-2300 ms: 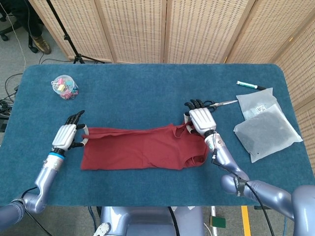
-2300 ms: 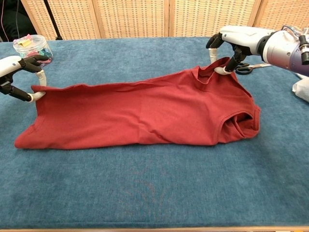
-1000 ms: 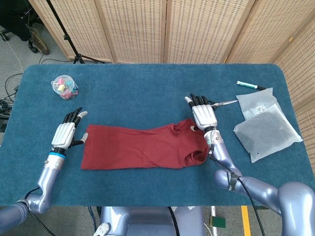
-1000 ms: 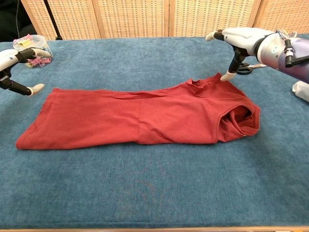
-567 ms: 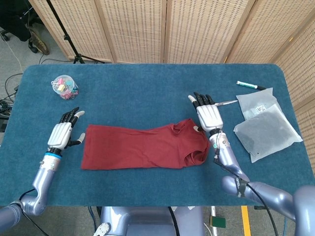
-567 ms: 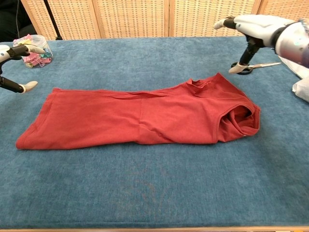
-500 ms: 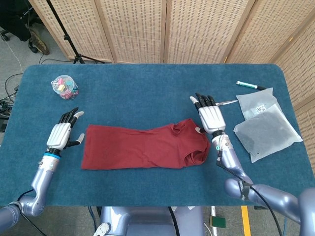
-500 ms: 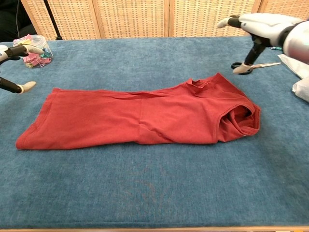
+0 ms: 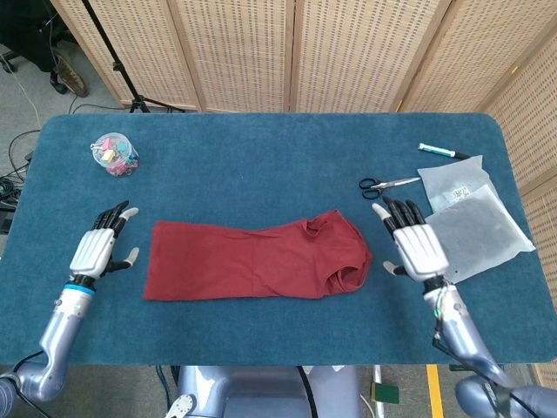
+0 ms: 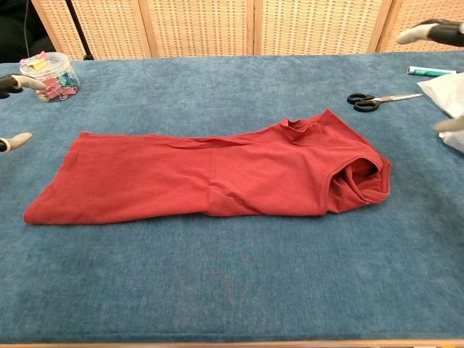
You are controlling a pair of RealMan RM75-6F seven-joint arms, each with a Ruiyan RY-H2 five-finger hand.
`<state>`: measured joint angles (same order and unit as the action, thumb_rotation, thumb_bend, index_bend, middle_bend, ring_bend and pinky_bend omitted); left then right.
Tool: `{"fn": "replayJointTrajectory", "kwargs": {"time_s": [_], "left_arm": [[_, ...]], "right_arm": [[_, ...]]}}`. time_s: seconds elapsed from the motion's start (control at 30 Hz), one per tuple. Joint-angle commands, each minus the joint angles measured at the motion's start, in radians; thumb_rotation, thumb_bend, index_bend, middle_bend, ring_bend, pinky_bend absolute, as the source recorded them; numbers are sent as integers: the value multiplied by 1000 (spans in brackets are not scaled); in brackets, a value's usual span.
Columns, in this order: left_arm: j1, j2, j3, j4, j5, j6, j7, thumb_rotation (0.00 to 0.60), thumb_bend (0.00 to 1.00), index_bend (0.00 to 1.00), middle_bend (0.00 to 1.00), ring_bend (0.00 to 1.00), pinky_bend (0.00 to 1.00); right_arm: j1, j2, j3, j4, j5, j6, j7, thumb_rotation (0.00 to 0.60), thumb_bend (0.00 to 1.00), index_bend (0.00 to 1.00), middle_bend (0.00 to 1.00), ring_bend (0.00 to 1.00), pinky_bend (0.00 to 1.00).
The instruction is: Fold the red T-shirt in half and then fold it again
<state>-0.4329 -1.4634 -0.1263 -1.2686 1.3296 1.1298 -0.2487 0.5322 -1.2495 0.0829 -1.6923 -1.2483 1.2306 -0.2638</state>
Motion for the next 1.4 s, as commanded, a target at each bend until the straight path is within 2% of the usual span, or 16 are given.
{"fn": "replayJointTrajectory", "kwargs": {"time_s": [0.03,0.13,0.3,0.47,0.57,0.7,0.8,1.13,1.4], "left_arm": [[11,9,7,-11,1,9,5,600,405,0,0,0,0],[23,19,11,-19,-1,17,7,600,405,0,0,0,0],[28,27,7,-22,-9,15,13,600,405,0,0,0,0],[-3,40,-19,-32,-68,-55,76,600,405,0,0,0,0],[-39,52,-44,-48,-120,-111,148,600,405,20,0,0,0],[-82,61,-71,-62,-177,-170,214,600,405,99,0,0,0],[-148,50,-87,-38,-246,-254,319,600,405,155,0,0,0],[-269,-24,-80,46,-454,-429,488,600,406,265,0,0,0],[-313,-96,-81,128,-499,-426,510,600,421,286,0,0,0]], "right_arm": [[-79,45,-63,-38,-89,78,53,600,0,0,0,0,37],[-139,69,-98,-45,-149,146,75,600,0,0,0,0,37],[-223,87,-123,-67,-220,254,138,600,0,0,0,0,37],[-270,92,-130,-59,-276,315,186,600,0,0,0,0,37],[-284,88,-125,-45,-291,323,206,600,0,0,0,0,37],[-293,80,-117,-25,-298,322,223,600,0,0,0,0,37],[-300,58,-109,19,-297,311,237,600,0,0,0,0,37],[-304,43,-88,51,-310,284,243,600,0,0,0,0,37],[-314,44,-77,49,-317,277,247,600,0,0,0,0,37]]}}
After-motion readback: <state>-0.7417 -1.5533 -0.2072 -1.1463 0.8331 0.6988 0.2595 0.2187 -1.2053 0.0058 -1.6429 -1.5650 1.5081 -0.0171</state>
